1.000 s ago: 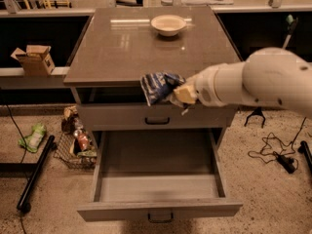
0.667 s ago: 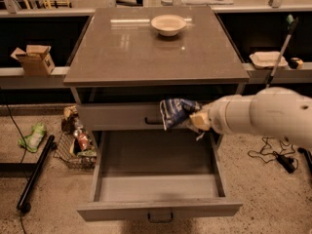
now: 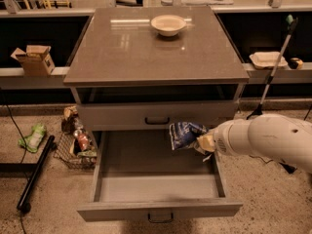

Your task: Place blue chip bag into middle drawer

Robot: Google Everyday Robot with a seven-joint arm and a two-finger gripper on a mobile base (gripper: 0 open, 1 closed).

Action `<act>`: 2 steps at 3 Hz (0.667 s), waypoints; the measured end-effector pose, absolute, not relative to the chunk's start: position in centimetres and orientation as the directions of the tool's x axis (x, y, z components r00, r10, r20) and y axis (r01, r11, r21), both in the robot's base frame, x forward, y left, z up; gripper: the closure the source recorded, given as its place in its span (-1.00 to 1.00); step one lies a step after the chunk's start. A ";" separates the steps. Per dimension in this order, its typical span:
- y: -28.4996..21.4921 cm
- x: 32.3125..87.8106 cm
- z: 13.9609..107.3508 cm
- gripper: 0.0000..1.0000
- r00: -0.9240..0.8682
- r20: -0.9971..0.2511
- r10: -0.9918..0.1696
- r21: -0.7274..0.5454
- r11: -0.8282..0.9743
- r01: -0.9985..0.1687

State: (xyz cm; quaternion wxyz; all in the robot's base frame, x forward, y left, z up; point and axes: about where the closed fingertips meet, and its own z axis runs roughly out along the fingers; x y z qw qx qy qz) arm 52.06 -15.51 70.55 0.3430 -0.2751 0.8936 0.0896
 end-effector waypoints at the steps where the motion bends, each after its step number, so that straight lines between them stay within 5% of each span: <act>1: -15.2 52.3 68.1 1.00 -0.622 -0.656 -0.428 -0.026 0.836 -0.548; 2: -14.3 53.3 61.7 1.00 -0.647 -0.637 -0.419 0.000 0.839 -0.544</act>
Offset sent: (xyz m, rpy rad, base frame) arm 0.0335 0.0318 -0.1908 0.0300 0.0941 -0.0239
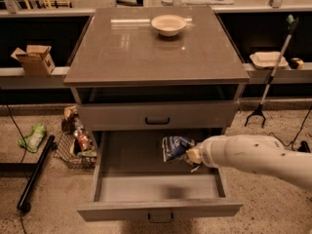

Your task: Place blue chip bag into middle drawer

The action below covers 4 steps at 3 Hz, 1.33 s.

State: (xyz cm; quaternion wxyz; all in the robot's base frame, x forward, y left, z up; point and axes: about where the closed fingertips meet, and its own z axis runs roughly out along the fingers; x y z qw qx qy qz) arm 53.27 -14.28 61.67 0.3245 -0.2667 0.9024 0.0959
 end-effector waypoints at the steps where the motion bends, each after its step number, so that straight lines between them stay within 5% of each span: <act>1: -13.3 53.9 54.7 1.00 -0.699 -0.596 -0.395 0.053 0.849 -0.525; 2: -12.3 54.1 49.4 1.00 -0.742 -0.558 -0.371 0.107 0.855 -0.508; 4: -11.3 54.5 44.1 0.18 -0.792 -0.507 -0.341 0.187 0.853 -0.487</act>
Offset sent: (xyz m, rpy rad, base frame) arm 0.0134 0.0318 -0.1889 0.0704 0.2160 -0.0523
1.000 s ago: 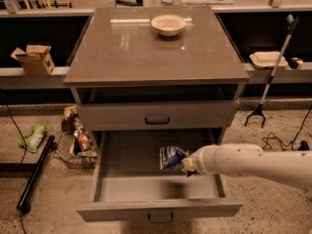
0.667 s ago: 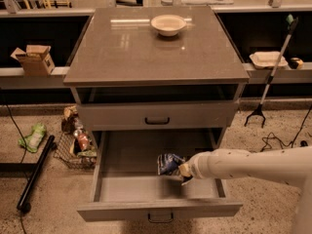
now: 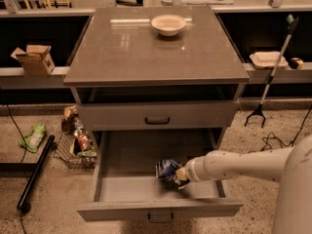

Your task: Place blue chip bag into middle drawer

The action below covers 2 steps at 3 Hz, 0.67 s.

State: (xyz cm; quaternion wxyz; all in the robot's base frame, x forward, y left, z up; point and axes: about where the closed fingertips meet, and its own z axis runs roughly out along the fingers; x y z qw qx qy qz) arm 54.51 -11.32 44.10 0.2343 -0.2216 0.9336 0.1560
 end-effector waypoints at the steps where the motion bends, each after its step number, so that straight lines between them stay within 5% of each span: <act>1: -11.1 54.9 43.5 -0.28 -0.797 -0.506 -0.329 0.215 0.847 -0.486; 2: -11.1 55.5 44.2 -0.74 -0.789 -0.530 -0.312 0.248 0.832 -0.496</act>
Offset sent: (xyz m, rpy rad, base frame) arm 0.0188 -0.0025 0.0175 0.1382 -0.0250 0.0138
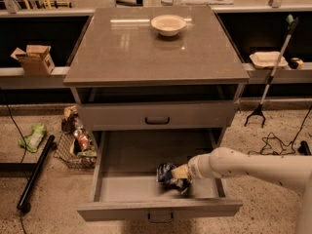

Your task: Place blue chip bag into middle drawer

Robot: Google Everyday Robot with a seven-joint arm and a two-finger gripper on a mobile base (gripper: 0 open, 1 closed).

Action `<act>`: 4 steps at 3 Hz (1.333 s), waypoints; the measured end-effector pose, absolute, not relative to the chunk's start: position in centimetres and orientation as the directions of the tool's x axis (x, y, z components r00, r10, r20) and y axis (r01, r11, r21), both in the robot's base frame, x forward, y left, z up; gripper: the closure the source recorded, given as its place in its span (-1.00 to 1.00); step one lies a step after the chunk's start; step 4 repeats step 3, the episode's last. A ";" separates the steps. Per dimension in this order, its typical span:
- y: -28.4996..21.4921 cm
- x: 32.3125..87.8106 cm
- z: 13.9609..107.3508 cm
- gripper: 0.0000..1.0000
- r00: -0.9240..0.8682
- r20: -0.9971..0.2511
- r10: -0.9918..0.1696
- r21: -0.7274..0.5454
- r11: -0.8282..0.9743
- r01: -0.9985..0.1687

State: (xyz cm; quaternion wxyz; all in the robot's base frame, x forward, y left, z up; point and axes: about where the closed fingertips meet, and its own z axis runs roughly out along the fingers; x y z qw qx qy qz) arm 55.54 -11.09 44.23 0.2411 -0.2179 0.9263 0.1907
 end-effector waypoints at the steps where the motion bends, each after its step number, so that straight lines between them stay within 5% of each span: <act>1: -11.4 56.5 47.0 -1.00 -0.758 -0.584 -0.290 0.293 0.796 -0.530; 4: -11.5 58.1 56.7 -1.00 -0.614 -0.702 -0.360 0.273 0.660 -0.700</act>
Offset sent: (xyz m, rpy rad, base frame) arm 0.0270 -0.0133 0.1518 0.2230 -0.1867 0.2533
